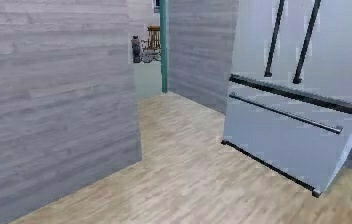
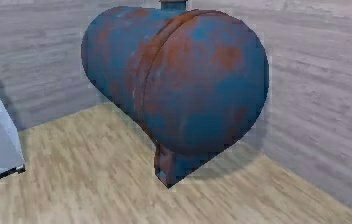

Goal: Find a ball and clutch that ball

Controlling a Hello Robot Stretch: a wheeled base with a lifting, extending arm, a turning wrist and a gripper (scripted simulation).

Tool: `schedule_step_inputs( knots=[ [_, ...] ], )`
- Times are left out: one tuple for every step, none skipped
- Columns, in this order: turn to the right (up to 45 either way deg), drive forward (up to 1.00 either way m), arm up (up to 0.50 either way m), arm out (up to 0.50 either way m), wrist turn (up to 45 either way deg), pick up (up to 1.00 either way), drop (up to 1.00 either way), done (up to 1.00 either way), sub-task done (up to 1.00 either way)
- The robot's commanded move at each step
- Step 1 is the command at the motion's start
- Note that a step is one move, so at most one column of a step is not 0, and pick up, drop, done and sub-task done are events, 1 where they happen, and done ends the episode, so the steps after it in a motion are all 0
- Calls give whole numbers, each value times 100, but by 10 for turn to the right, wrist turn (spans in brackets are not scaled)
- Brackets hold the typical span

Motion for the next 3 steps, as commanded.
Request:
schedule_step_inputs(
  knots=[
    [0,100,0,0,0,0,0,0,0],
    [0,100,0,0,0,0,0,0,0],
    [30,0,0,0,0,0,0,0,0]
  ],
)
